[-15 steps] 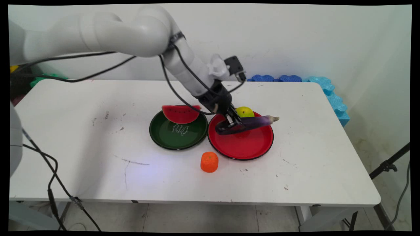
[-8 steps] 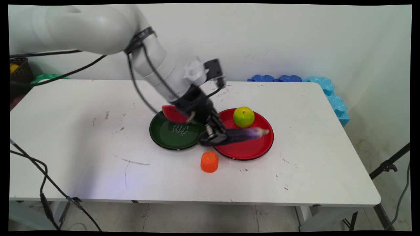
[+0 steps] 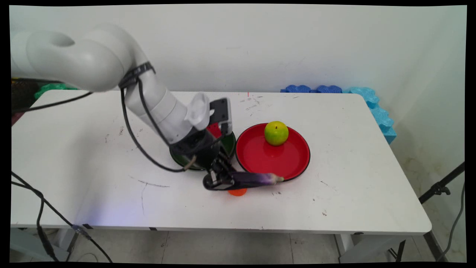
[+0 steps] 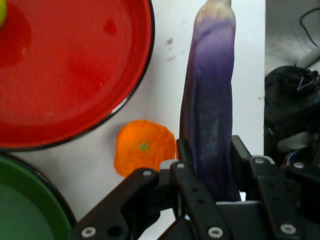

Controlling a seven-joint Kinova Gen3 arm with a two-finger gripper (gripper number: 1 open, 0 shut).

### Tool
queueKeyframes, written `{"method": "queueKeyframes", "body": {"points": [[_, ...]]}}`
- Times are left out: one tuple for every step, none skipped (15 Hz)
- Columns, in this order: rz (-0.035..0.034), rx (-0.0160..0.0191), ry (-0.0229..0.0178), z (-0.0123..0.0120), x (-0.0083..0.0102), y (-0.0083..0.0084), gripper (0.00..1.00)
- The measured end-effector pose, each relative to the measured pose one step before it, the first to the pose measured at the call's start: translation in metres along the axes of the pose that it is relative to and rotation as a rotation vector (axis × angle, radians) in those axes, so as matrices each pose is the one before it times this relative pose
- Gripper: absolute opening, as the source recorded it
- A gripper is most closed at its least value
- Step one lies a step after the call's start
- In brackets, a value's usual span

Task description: Place the picked object on the table

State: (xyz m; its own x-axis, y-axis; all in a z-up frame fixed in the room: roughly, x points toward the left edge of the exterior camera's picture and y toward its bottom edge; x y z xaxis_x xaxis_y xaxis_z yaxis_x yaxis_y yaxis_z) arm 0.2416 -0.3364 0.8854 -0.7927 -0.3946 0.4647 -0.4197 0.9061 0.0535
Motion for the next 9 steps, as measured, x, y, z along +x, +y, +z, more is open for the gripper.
{"method": "queueKeyframes", "body": {"points": [[0.00339, -0.00183, -0.00608, 0.00525, -0.00580, 0.00188, 0.00], [0.00384, 0.00009, -0.00373, 0.00484, -0.00430, 0.00090, 0.00], [0.00425, 0.00087, -0.00414, 0.00593, -0.00459, 0.00062, 0.00], [0.00297, 0.00213, -0.00339, 0.00705, -0.00444, -0.00016, 0.00], [-0.00004, 0.00140, -0.00158, 0.00460, -0.00260, -0.00031, 0.00], [0.00015, 0.00200, -0.00268, 0.00623, -0.00345, -0.00061, 0.00], [0.00124, 0.00183, -0.00289, 0.00613, -0.00321, -0.00072, 0.00], [0.00025, 0.00121, -0.00222, 0.00474, -0.00270, -0.00048, 0.00], [0.00032, 0.00068, -0.00246, 0.00506, -0.00283, -0.00037, 0.00]]}}
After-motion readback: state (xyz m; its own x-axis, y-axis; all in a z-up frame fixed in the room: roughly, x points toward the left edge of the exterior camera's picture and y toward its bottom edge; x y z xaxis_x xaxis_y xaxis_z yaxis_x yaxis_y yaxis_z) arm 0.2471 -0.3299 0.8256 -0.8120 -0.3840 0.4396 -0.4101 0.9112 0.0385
